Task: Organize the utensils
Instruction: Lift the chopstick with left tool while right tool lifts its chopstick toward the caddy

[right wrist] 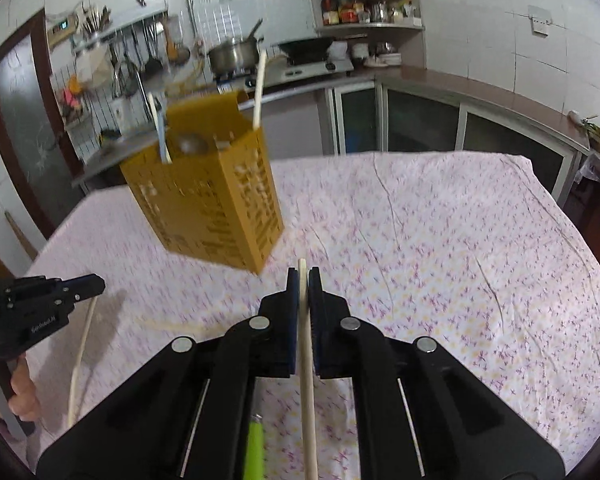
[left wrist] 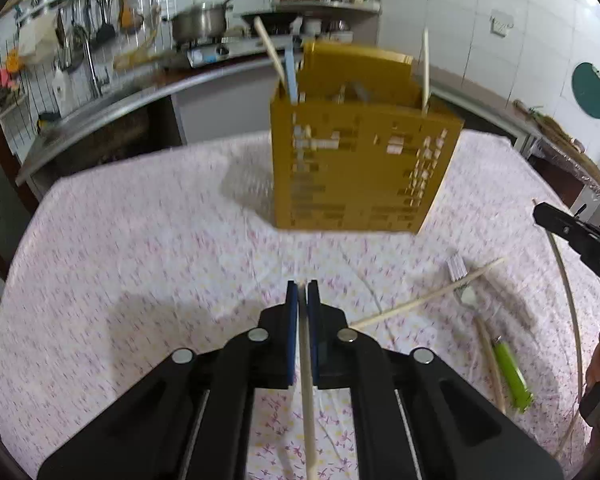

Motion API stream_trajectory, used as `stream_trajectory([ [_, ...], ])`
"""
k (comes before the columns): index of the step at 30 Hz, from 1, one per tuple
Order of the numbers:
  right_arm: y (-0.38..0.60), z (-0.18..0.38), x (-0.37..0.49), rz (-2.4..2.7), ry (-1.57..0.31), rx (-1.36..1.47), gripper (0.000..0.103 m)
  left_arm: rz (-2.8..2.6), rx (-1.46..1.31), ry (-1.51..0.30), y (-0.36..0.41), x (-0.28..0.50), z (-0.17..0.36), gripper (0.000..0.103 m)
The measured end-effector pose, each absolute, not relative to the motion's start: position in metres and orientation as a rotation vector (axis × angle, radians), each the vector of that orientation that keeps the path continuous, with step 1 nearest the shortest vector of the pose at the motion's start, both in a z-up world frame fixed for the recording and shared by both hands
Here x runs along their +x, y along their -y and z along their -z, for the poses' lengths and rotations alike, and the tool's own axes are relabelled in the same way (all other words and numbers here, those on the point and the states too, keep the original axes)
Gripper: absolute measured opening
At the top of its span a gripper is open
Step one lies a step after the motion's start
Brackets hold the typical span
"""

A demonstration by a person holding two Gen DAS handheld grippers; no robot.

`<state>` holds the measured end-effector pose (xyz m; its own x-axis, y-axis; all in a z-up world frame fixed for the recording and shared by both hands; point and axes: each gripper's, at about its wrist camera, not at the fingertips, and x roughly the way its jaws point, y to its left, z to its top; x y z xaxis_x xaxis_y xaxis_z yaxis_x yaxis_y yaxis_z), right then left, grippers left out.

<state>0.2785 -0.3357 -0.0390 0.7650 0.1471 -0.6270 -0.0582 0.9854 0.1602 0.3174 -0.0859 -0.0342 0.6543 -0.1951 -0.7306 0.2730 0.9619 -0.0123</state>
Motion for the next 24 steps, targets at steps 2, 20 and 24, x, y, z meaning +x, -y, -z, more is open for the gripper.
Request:
stream_trajectory([
  [2,0.336,0.033,0.279,-0.117,-0.676,0.153,0.006,0.267,0.101,-0.79,0.086,0.316,0.025,0.006],
  [20,0.326,-0.019,0.268,-0.085,-0.463,0.175,0.006,0.295,0.037,-0.664,0.076,0.315,-0.028,0.005],
  [24,0.323,-0.023,0.269,-0.096,-0.458,0.172,0.006,0.299,0.033,-0.662,0.074,0.315,-0.03,0.005],
])
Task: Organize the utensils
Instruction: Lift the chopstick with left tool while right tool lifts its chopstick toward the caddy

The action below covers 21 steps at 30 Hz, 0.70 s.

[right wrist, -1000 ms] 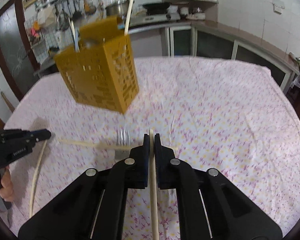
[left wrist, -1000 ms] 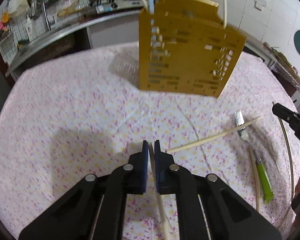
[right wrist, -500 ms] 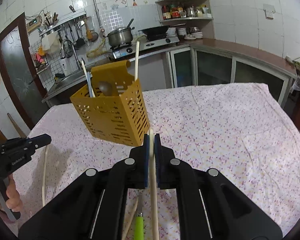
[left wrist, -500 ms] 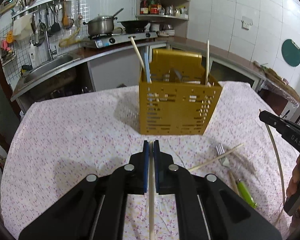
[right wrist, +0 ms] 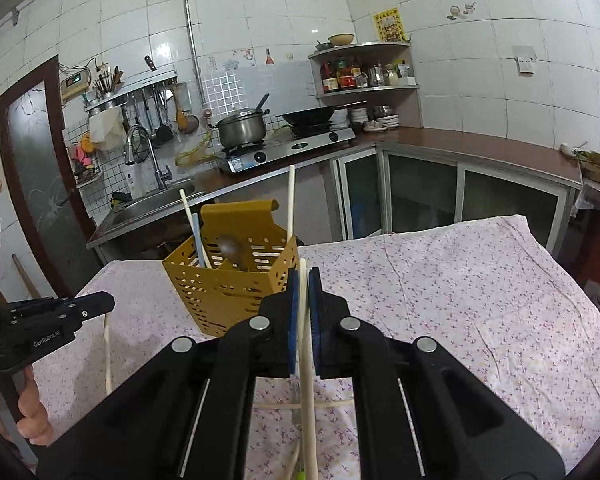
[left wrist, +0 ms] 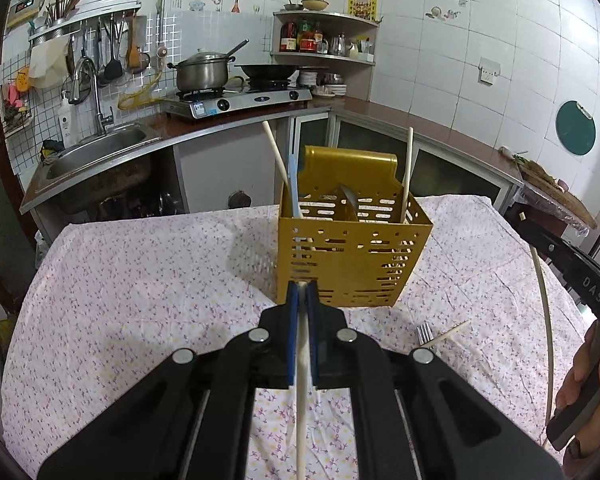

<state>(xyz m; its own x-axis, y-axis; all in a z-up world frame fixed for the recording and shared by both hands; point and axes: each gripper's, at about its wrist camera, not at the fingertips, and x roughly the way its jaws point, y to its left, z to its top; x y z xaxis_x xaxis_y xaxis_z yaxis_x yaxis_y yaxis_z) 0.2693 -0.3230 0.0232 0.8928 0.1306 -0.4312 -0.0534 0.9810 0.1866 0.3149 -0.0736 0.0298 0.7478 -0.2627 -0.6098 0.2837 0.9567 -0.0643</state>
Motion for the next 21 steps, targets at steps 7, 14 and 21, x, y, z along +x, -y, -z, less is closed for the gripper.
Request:
stream_trajectory([
  [7,0.326,-0.025,0.27,-0.121,-0.502,0.213,0.007,0.3,0.031,-0.657,0.069,0.312,-0.034,0.005],
  [14,0.329,-0.01,0.275,-0.067,-0.593,0.205,0.007,0.303,0.034,-0.66,0.071,0.308,-0.031,0.005],
  [21,0.341,0.034,0.279,0.028,-0.691,0.156,0.007,0.299,0.022,-0.657,0.072,0.305,-0.03,0.005],
])
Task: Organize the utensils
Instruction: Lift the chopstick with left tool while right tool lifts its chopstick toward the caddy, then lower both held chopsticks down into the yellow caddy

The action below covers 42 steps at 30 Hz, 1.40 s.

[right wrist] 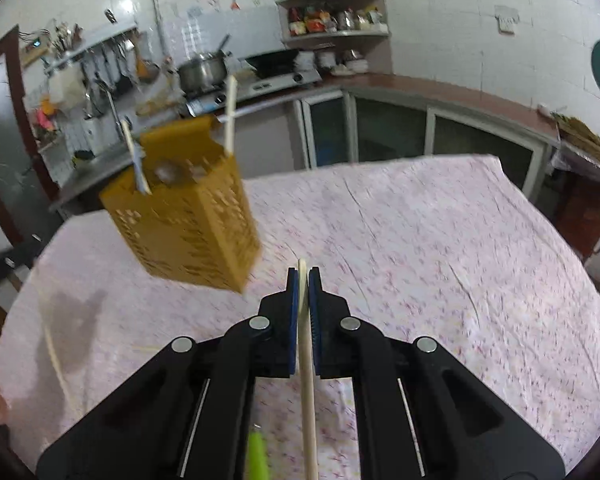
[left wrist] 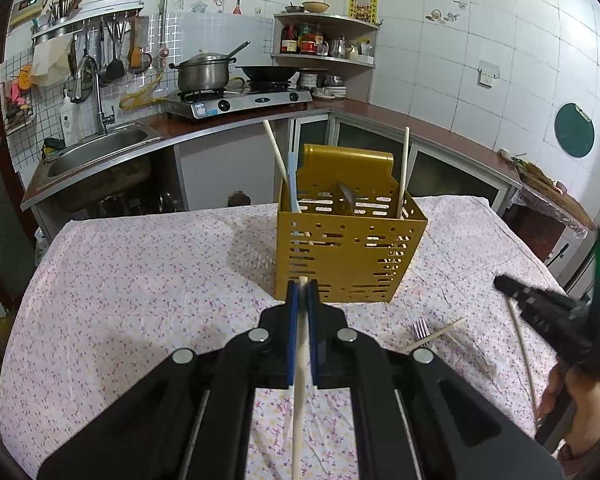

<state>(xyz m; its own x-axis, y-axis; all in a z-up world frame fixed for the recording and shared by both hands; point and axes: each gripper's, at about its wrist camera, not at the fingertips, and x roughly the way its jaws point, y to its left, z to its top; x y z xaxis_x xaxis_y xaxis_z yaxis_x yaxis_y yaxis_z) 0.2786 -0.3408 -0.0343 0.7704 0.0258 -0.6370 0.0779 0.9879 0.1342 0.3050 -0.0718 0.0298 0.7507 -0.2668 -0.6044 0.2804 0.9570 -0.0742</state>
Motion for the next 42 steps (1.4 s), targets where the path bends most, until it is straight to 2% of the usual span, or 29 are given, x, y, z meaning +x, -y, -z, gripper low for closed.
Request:
stream_trajectory([
  [11,0.356,0.11,0.302,0.06,-0.983,0.174,0.007,0.294,0.003,-0.672,0.067,0.309,-0.03,0.005],
  [24,0.353,0.113,0.316,0.05,-1.091,0.129,0.007,0.296,-0.003,-0.678,0.067,0.31,-0.028,0.005],
  [29,0.356,0.088,0.313,0.011,-1.003,0.166,0.007,0.3,-0.011,-0.672,0.065,0.311,-0.031,0.005],
  [42,0.319,-0.015,0.285,-0.073,-0.635,0.122,0.006,0.32,-0.02,-0.629,0.067,0.311,-0.054,0.005],
])
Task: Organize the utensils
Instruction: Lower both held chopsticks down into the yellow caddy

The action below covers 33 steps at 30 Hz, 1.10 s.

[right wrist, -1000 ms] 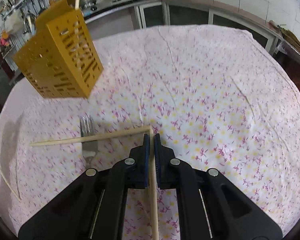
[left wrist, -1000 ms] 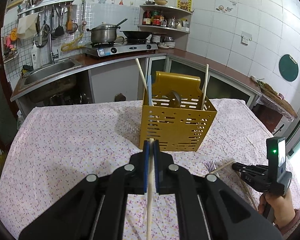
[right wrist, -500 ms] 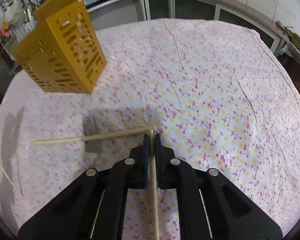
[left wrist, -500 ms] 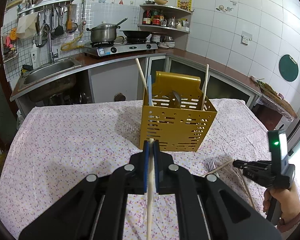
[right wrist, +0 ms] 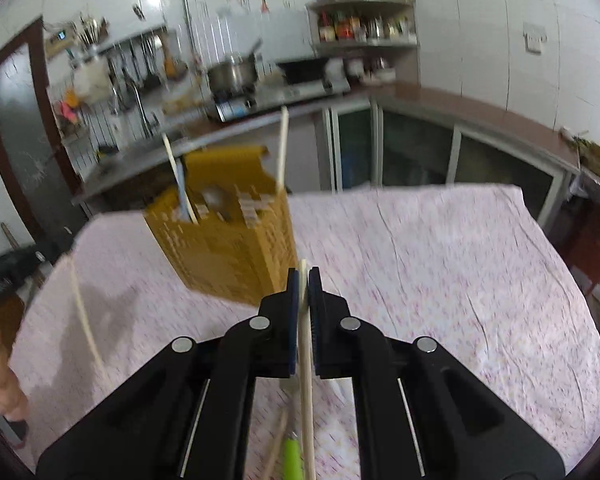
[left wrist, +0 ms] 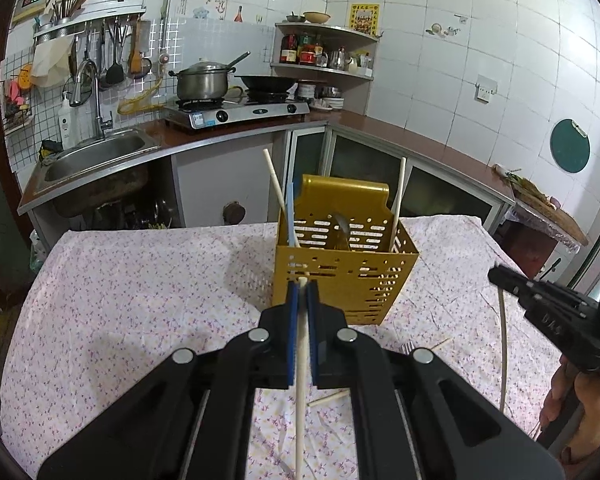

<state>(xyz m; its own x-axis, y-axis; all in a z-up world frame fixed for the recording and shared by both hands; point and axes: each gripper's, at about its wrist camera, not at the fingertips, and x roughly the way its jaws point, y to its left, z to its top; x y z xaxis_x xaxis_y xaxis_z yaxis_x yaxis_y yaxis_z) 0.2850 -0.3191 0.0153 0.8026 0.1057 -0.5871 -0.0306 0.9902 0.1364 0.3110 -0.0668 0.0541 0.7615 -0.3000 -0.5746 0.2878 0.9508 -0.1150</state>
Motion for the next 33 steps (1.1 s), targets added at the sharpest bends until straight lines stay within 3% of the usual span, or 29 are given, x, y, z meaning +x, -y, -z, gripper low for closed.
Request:
stream_trajectory([
  [7,0.318,-0.024,0.281,-0.115,-0.479,0.168,0.006,0.318,-0.016,-0.626,0.065,0.313,-0.056,0.005],
  [14,0.312,-0.03,0.287,-0.131,-0.466,0.167,0.006,0.322,-0.018,-0.613,0.064,0.318,-0.065,0.005],
  [33,0.303,-0.101,0.351,-0.135,-0.198,0.232,0.006,0.35,0.007,-0.391,0.085,0.353,-0.176,0.005],
])
